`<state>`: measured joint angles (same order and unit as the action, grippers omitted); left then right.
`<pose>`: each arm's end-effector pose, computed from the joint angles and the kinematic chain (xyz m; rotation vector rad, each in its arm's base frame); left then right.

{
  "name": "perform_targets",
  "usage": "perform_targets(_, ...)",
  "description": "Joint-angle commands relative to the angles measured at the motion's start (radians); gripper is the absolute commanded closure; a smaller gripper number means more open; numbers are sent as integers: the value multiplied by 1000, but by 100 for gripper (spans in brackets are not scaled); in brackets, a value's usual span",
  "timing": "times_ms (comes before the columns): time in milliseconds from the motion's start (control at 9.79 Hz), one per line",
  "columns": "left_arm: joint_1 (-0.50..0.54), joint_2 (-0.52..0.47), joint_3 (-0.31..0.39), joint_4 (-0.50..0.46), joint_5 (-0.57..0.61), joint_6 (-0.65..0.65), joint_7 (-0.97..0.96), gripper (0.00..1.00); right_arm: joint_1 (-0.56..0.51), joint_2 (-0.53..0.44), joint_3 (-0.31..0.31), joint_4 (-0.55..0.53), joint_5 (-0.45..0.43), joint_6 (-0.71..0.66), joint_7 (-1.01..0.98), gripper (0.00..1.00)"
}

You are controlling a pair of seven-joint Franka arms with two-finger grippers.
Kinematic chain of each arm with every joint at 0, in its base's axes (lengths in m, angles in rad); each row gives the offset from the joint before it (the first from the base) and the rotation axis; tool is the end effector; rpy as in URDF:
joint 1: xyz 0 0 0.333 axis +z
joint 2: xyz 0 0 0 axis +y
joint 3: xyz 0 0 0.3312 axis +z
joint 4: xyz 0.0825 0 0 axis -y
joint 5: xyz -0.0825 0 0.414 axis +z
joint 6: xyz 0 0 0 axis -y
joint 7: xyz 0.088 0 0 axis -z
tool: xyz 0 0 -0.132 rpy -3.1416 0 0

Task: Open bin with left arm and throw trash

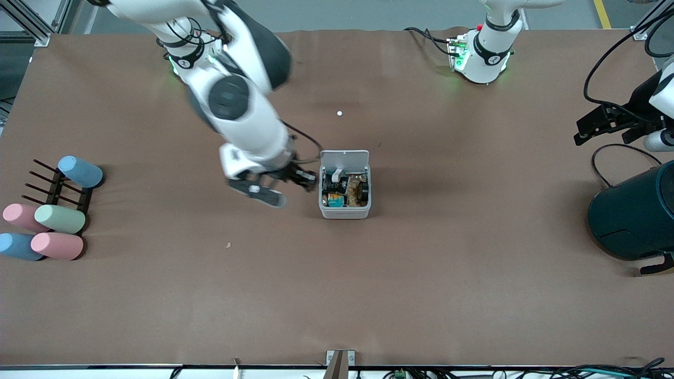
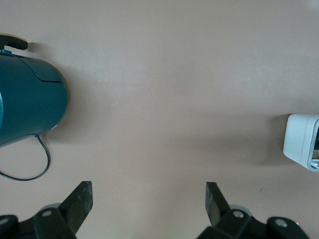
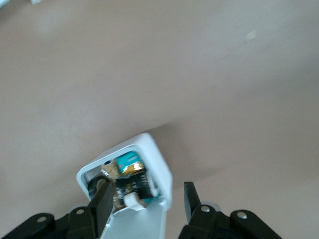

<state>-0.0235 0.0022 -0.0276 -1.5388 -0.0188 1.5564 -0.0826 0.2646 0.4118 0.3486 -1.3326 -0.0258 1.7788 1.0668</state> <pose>0.5837 -0.0323 0.6282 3.1213 0.0485 0.0220 0.6133 0.3763 0.4985 -2.9367 0.7186 0.0661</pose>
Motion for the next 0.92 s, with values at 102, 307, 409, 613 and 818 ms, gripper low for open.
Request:
perform_targets(102, 4, 10, 0, 23, -1, -1, -14, 0, -226, -190, 10, -48, 84, -264, -315, 33)
perform_targets(307, 4, 10, -2, 22, 0, -1, -17, 0, -377, -269, 9, -48, 103, -417, -607, 22)
perform_targets(409, 5, 9, -2, 19, 0, -2, -17, 0, -430, -298, 6, -51, 103, -461, -725, 0)
perform_targets(613, 5, 8, -2, 19, 0, -4, -16, 0, -467, -333, 4, -57, 95, -475, -788, 0)
perform_targets(818, 5, 9, -2, 20, 2, -2, -11, 0, -463, -355, 6, -69, 93, -472, -780, 0)
